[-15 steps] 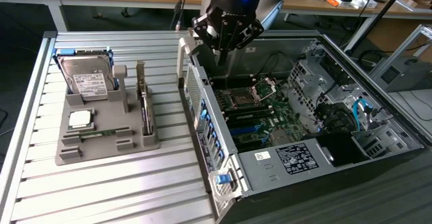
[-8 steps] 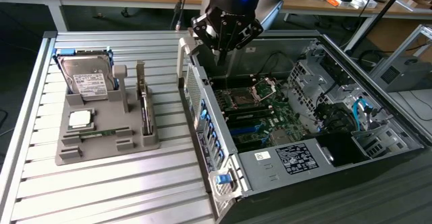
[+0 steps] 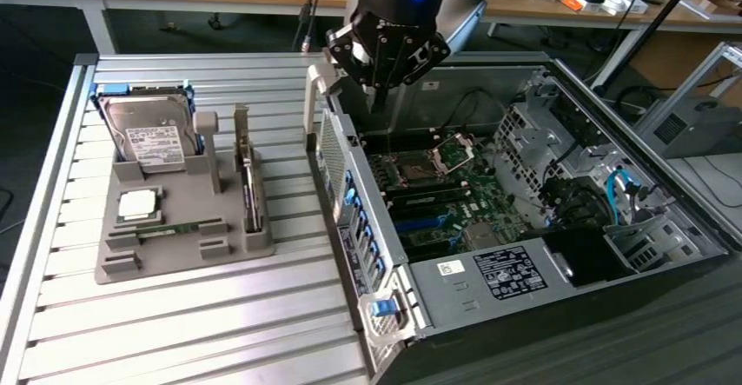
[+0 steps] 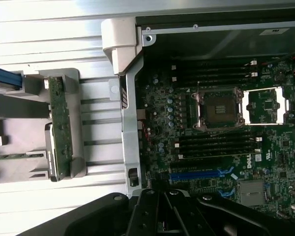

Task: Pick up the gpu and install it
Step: 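Reach for the gpu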

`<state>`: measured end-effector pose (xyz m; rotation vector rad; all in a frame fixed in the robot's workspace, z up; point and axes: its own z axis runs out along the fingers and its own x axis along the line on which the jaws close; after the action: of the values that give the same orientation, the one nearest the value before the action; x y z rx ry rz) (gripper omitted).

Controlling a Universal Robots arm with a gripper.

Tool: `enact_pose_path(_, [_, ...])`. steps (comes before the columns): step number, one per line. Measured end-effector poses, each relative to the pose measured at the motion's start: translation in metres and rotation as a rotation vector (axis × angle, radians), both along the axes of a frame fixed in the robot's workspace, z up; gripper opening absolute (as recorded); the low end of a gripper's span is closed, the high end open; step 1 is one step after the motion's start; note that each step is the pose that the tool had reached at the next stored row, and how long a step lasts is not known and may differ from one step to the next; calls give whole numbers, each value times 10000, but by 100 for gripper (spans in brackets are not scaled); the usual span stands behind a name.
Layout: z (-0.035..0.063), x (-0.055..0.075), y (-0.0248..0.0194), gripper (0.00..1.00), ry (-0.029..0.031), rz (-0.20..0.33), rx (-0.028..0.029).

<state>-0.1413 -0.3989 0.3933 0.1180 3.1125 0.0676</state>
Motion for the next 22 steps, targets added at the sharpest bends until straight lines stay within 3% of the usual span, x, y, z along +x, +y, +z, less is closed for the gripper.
enact_pose_path(22, [0, -53, 0, 11, -1, 0, 1])
